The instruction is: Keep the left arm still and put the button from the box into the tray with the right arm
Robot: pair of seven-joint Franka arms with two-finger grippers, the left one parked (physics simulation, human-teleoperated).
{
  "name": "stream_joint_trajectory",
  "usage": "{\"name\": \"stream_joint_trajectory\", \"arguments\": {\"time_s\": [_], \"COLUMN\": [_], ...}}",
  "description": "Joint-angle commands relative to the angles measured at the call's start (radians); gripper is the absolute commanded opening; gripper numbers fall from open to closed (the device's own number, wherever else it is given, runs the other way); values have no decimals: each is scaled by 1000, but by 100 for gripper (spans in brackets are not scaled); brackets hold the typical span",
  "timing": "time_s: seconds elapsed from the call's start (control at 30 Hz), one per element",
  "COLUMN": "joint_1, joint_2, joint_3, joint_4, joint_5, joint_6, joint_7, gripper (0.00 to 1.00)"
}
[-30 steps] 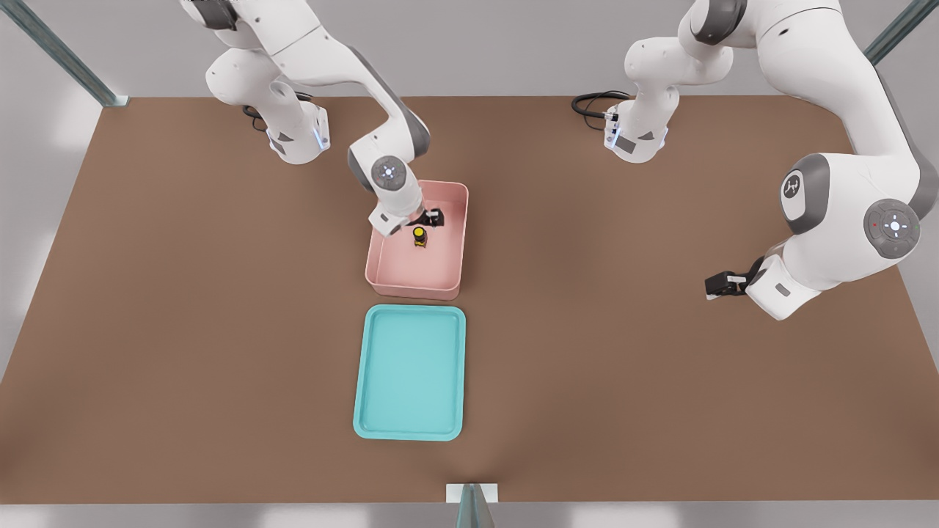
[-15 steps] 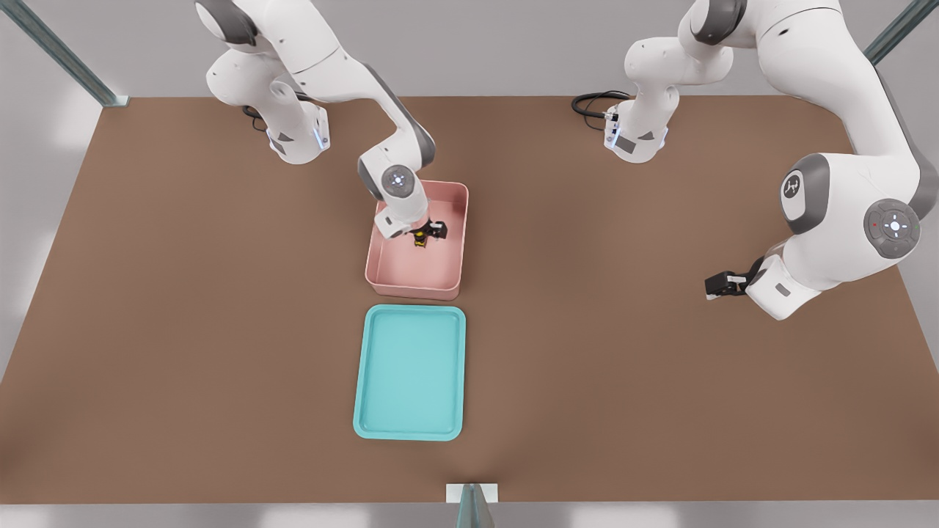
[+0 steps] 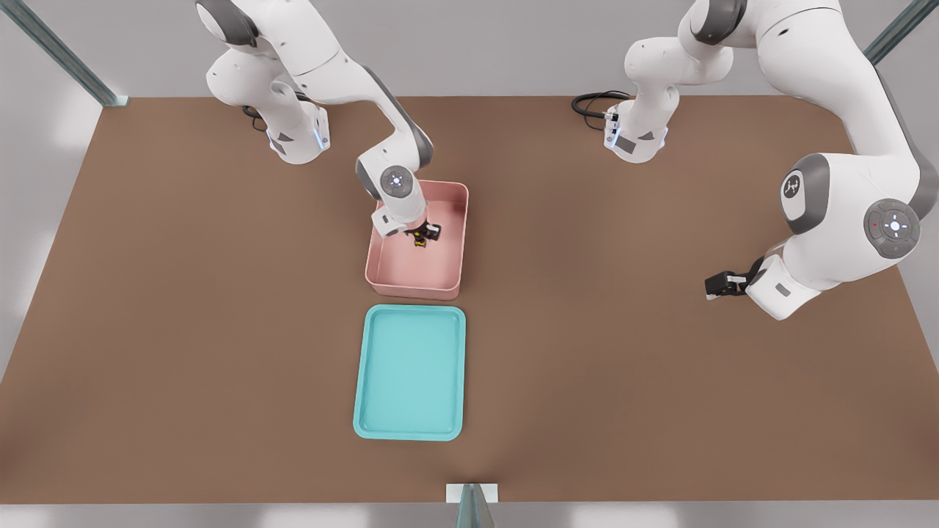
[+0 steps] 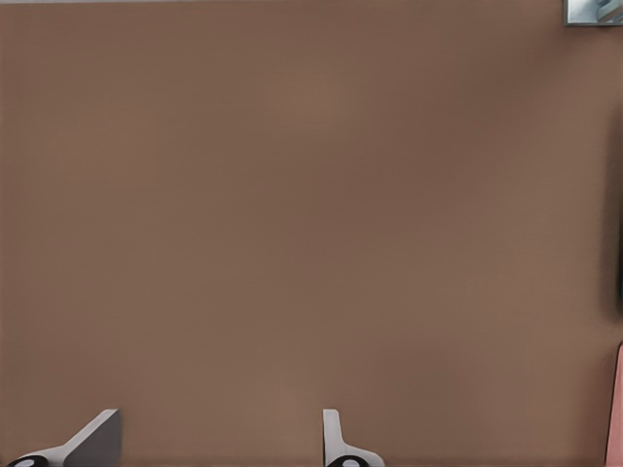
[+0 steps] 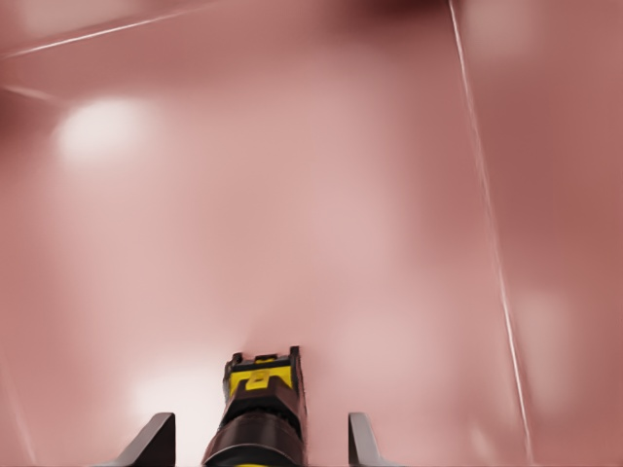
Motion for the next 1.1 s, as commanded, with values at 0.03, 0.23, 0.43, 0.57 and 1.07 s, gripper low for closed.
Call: {"name": "stream_joint_trajectory", "arguments": {"time_s": [0.03, 0.23, 0.43, 0.57, 1.07], "joint_1": [1, 0, 1, 1, -9], "joint_2": [-1, -1, 2, 1, -146], "joint_3": [-2, -2, -2, -3, -49], "joint_4": [-1, 1, 4, 5, 36], "joint_5": [-1, -1, 0, 0, -32], "joint_6": [-1, -2, -2, -4, -162], "joint_7": [64, 64, 78, 84, 83], "gripper": [63, 50, 52, 48, 47]}}
